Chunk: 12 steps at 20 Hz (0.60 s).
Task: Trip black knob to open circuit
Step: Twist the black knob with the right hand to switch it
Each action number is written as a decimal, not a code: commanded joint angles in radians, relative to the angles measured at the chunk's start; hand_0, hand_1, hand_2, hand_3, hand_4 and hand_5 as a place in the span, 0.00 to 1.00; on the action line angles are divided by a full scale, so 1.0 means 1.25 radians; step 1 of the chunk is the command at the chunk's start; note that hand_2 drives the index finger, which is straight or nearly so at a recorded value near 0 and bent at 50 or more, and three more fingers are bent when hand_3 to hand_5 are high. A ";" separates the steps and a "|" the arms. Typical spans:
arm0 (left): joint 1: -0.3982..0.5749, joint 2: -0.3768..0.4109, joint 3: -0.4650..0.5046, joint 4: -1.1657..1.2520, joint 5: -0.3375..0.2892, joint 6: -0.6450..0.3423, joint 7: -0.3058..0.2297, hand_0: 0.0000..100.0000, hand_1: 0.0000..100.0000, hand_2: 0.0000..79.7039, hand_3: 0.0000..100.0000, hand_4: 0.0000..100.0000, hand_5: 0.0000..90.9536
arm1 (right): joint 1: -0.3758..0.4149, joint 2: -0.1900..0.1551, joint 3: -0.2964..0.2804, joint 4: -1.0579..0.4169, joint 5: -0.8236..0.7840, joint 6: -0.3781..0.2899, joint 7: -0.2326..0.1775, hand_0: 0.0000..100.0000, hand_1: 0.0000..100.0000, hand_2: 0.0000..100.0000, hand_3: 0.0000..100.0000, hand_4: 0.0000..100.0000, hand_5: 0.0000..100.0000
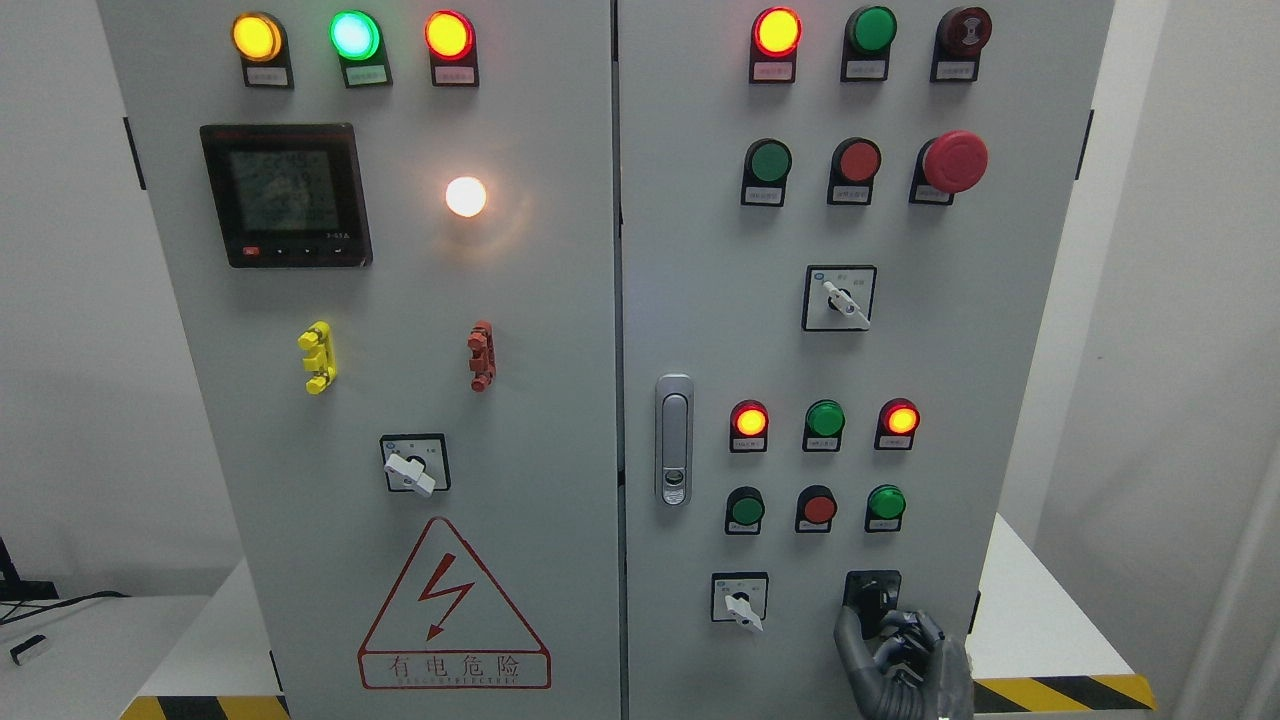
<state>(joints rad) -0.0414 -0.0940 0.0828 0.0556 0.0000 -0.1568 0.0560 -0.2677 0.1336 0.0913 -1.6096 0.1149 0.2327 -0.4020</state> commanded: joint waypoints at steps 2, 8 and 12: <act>0.000 -0.001 0.000 0.001 -0.025 0.000 -0.001 0.12 0.39 0.00 0.00 0.00 0.00 | -0.001 0.000 0.005 -0.001 -0.001 -0.002 0.005 0.30 0.71 0.62 0.93 0.89 0.96; 0.000 0.000 0.000 0.000 -0.025 0.000 -0.001 0.12 0.39 0.00 0.00 0.00 0.00 | -0.001 0.000 0.007 -0.001 -0.001 -0.002 0.025 0.31 0.71 0.63 0.93 0.89 0.96; 0.000 0.000 0.000 0.000 -0.025 0.000 -0.001 0.12 0.39 0.00 0.00 0.00 0.00 | -0.002 0.000 0.007 -0.001 -0.001 -0.002 0.025 0.31 0.71 0.63 0.94 0.89 0.96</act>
<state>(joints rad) -0.0414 -0.0940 0.0828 0.0558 0.0000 -0.1568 0.0561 -0.2687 0.1336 0.0965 -1.6101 0.1137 0.2327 -0.3744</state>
